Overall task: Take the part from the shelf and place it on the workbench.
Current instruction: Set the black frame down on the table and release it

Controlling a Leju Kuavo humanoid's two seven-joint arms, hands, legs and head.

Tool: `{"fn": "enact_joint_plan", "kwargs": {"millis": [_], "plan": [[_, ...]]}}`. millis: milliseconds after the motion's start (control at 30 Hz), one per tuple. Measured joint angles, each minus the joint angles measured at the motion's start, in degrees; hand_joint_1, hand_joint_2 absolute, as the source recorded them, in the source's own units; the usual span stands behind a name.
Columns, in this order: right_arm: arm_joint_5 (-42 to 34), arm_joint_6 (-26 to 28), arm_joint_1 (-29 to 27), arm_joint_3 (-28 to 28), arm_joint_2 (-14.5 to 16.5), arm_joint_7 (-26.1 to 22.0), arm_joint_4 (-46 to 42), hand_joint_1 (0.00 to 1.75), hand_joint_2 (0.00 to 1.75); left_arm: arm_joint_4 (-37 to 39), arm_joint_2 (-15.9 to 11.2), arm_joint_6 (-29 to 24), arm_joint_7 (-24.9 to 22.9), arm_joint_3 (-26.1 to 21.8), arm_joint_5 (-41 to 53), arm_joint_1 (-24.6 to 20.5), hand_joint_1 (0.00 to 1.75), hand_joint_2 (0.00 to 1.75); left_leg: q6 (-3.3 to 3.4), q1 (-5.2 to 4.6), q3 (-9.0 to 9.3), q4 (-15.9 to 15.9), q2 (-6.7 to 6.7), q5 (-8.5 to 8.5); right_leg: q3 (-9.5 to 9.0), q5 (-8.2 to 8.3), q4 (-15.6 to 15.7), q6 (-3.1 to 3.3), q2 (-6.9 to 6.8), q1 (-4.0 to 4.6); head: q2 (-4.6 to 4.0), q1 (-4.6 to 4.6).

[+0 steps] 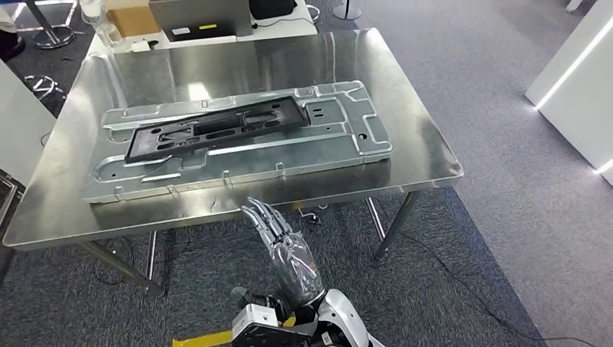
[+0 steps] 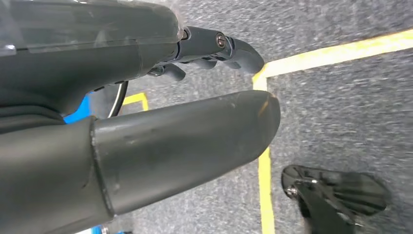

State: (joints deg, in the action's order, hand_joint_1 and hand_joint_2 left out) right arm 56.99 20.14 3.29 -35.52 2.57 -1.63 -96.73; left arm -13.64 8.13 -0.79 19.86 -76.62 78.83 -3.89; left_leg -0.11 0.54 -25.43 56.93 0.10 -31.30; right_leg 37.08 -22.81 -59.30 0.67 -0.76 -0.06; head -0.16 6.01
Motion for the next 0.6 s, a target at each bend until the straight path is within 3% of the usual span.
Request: {"fn": "enact_joint_plan", "kwargs": {"millis": [67,100,133,200,233,267,400,433,533,567,600], "plan": [[-2.1,0.3,-1.5,0.6,-0.1,-0.9,0.0,0.00,0.00,0.0,0.0,0.0,0.0,-0.2,-0.2,0.0,0.00,0.00,0.93,0.03,-0.65,-0.5,0.14,0.91,0.22,0.59,0.2,-0.76,0.06,-0.07,0.01,0.01],[-4.1,0.8,-2.7,1.3,-0.2,-1.7,0.2,0.00,0.00,0.0,0.1,0.0,0.0,-0.3,-0.3,0.0,0.00,0.00,1.51,0.15,-1.25,-0.7,0.26,1.66,0.57,-0.45,-0.4,-1.07,0.22,-0.11,0.01,0.03],[-6.3,1.4,-4.2,2.1,-0.4,-2.3,0.6,0.00,0.00,0.0,0.1,0.0,0.0,-0.5,-0.4,0.0,0.00,0.00,2.05,0.31,-2.02,-0.9,0.39,2.51,1.10,-2.66,-1.8,-1.37,0.42,-0.16,0.01,0.04],[-11.3,3.2,-7.6,4.2,-1.0,-3.4,2.1,0.00,0.00,0.0,0.2,-0.1,0.1,-0.9,-0.8,0.1,0.00,0.00,2.72,0.37,-3.69,-0.9,0.52,3.97,2.31,-8.99,-7.4,-1.87,0.67,-0.43,0.01,0.05],[-12.9,3.9,-8.8,4.9,-1.2,-3.7,2.8,0.00,0.00,0.0,0.2,-0.2,0.1,-1.0,-0.9,0.2,0.00,0.00,2.81,0.36,-4.27,-0.9,0.54,4.46,2.73,-11.16,-10.0,-2.08,0.69,-0.52,0.01,0.04],[-13.9,4.3,-9.6,5.5,-1.4,-3.9,3.4,0.00,0.00,0.0,0.2,-0.3,0.1,-1.1,-1.1,0.3,0.00,0.00,2.82,0.35,-4.63,-0.9,0.55,4.76,2.98,-12.31,-11.7,-2.21,0.69,-0.58,0.01,0.04],[-15.4,5.1,-10.9,6.8,-1.5,-4.2,4.5,0.00,0.00,0.0,0.2,-0.3,0.1,-1.2,-1.3,0.4,0.00,0.00,2.75,0.34,-5.42,-0.7,0.55,5.26,2.97,-12.29,-13.7,-2.37,0.70,-0.66,0.01,0.04],[-16.3,5.4,-12.3,9.4,-1.3,-5.0,6.7,0.00,0.00,0.0,0.3,-0.4,0.1,-1.5,-1.5,0.5,0.00,0.00,2.58,0.37,-6.55,-0.3,0.55,5.83,1.33,-10.59,-13.1,-2.46,0.69,-0.77,0.01,0.03],[-18.1,5.4,-14.9,29.0,0.7,-15.5,26.4,0.00,0.00,0.0,0.6,-1.0,0.1,-2.8,-2.5,0.6,0.00,0.00,1.09,0.25,-10.27,1.4,0.50,8.36,-9.55,-8.40,-0.5,-1.78,0.69,-0.62,0.01,0.00],[-17.9,5.4,-14.1,35.9,1.4,-19.6,34.0,0.00,0.00,0.0,0.8,-1.2,0.2,-3.1,-2.6,0.6,0.00,0.00,0.54,0.15,-10.64,1.5,0.46,9.09,-11.38,-9.00,2.8,-1.27,0.62,-0.45,0.01,0.01],[-17.3,5.6,-13.4,40.7,1.7,-21.8,39.5,0.00,0.00,0.0,0.8,-1.3,0.2,-3.3,-2.8,0.6,0.00,0.00,0.21,0.22,-10.82,1.5,0.38,9.31,-10.95,-8.43,2.9,-0.87,0.36,-0.53,0.01,0.02]]}}
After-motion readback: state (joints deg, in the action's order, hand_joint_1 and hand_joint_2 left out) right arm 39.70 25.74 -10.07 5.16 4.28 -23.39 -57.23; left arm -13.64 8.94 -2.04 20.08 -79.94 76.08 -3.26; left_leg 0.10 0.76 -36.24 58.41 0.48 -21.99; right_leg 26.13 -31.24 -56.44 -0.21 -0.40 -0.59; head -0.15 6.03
